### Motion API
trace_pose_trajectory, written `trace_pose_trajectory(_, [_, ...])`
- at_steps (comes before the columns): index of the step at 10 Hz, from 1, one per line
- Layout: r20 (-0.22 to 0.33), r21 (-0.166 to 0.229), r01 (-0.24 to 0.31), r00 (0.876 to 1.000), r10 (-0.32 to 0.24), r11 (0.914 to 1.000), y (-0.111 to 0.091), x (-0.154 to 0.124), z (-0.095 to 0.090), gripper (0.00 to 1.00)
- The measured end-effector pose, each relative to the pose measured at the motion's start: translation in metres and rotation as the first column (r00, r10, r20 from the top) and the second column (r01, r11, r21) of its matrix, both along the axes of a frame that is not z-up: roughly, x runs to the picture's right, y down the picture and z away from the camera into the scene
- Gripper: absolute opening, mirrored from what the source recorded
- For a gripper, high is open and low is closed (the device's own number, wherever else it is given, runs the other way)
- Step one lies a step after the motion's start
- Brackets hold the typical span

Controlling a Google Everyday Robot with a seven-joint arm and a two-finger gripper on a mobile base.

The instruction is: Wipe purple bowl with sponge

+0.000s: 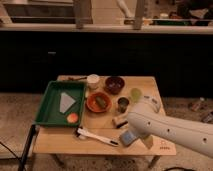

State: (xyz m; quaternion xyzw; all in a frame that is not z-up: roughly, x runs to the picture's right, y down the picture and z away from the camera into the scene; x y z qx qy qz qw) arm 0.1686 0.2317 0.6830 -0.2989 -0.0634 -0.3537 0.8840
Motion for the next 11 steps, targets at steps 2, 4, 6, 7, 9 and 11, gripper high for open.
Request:
trace_pose_trajectory(2, [0.015,-0.006,0.017,1.000,-0.017,0.9998,0.001,-0.001,-0.001,0.80])
trace_pose_trajectory(4, [0.033,-0.013,0.040,0.999,-0.039,0.9991,0.003,-0.003,-0.002,0.80])
trace_pose_trajectory(6, [0.053,-0.020,0.063,0.997,-0.062,0.9978,0.005,-0.004,-0.003,0.80])
trace_pose_trajectory(7, [0.060,-0.019,0.045,0.997,-0.044,0.9988,0.005,-0.003,-0.002,0.80])
trace_pose_trajectory(9, [0.048,-0.021,-0.052,0.997,0.053,0.9984,0.001,-0.002,0.006,0.80])
trace_pose_trajectory(11, [0.071,-0.039,-0.101,0.992,0.104,0.9941,-0.002,-0.005,0.018,0.80])
